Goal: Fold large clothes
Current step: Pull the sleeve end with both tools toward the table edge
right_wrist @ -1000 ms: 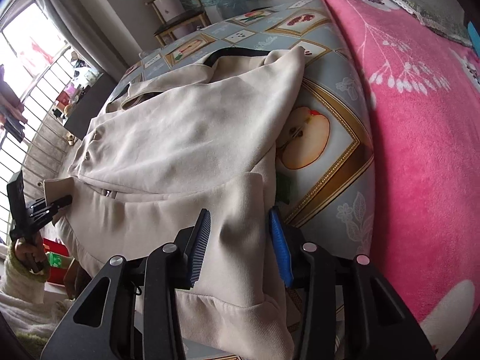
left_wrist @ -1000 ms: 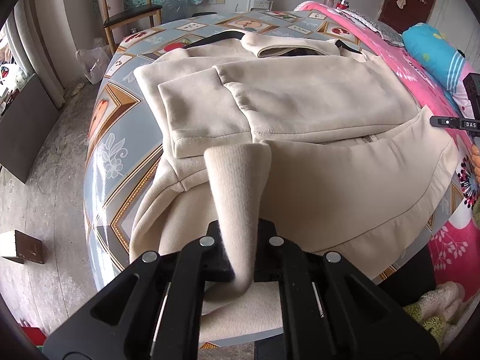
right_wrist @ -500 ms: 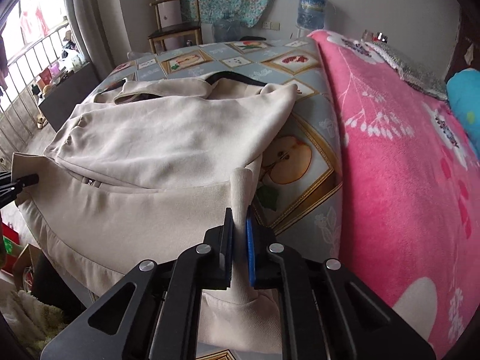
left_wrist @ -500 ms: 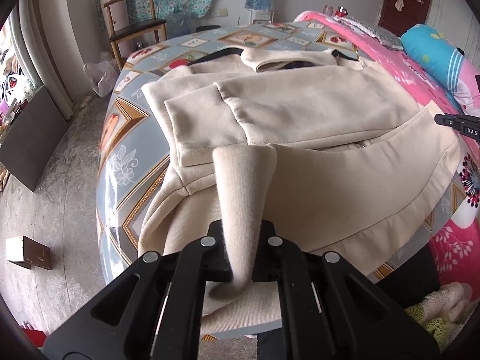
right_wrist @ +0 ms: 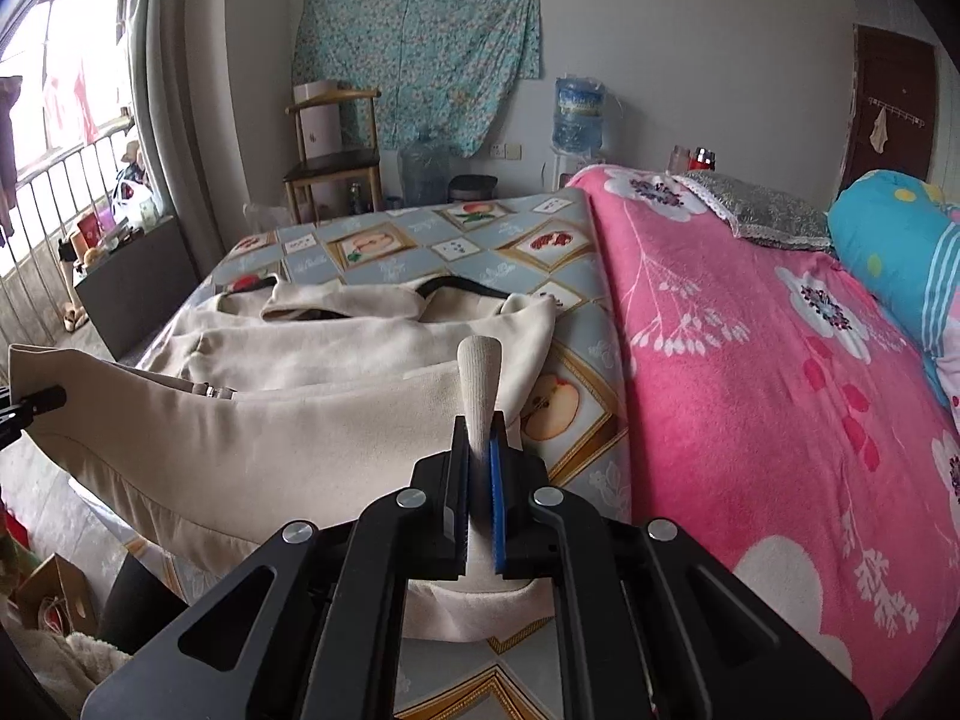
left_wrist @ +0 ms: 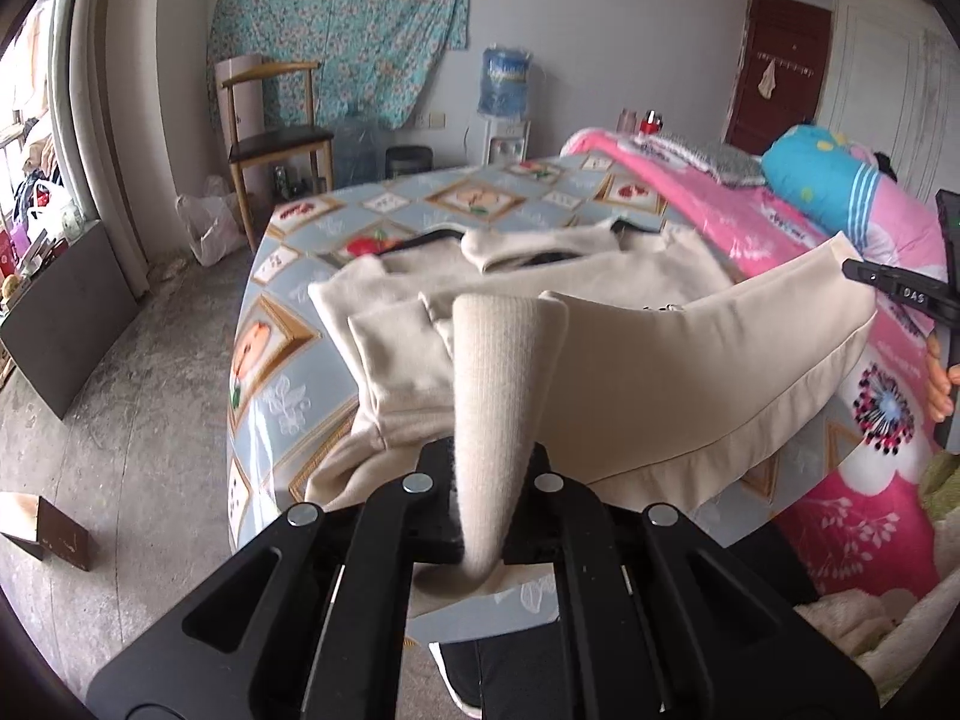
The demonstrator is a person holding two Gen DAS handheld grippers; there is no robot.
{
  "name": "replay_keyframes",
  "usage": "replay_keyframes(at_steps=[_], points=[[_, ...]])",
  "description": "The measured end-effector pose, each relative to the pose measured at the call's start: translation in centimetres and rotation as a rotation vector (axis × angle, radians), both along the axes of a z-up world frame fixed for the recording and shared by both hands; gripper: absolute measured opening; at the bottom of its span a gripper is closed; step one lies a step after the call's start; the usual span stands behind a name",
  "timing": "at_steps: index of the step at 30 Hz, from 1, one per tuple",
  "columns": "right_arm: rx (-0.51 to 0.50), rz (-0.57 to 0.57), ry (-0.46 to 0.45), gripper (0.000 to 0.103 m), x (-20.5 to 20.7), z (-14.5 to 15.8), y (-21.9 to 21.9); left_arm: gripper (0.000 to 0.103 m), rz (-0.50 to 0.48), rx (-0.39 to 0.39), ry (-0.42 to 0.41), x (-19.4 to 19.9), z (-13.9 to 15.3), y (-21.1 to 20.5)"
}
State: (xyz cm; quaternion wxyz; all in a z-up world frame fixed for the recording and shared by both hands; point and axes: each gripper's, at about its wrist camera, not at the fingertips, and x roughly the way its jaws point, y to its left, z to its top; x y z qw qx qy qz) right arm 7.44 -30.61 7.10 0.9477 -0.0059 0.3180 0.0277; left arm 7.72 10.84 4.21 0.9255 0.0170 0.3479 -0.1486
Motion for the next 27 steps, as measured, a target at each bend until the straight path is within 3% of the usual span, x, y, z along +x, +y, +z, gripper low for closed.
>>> replay_keyframes(at_steps=[7,11,14,17,22,24,27], points=[[-0.022,0.009,-0.092,0.006,6.4,3.7,-0.2,0.004,-0.011,-0.007,-0.081,5.6,3.9,0.7],[-0.020,0.007,-0.095,0.006,13.7,4.6,-0.6,0.004,-0.011,0.020,-0.105,12.4,5.1,0.9],[0.000,0.007,-0.063,0.006,20.2,3.9,-0.7,0.004,-0.006,0.007,-0.057,19.5,4.3,1.2],[-0.023,-0.004,0.004,0.006,26.7,0.9,-0.2,0.004,0.013,0.012,0.040,26.3,1.2,1.2],[-0.057,-0.033,0.283,0.006,34.7,-9.7,-0.2,0.005,0.044,0.018,0.295,33.4,-8.1,1.0],[0.013,-0.036,0.369,0.006,36.0,-12.1,-1.2,0.007,0.053,-0.018,0.313,33.6,-9.3,1.2],[0.152,-0.073,0.390,0.017,36.4,-11.9,-3.3,0.018,0.075,-0.067,0.307,33.3,-8.7,2.5]])
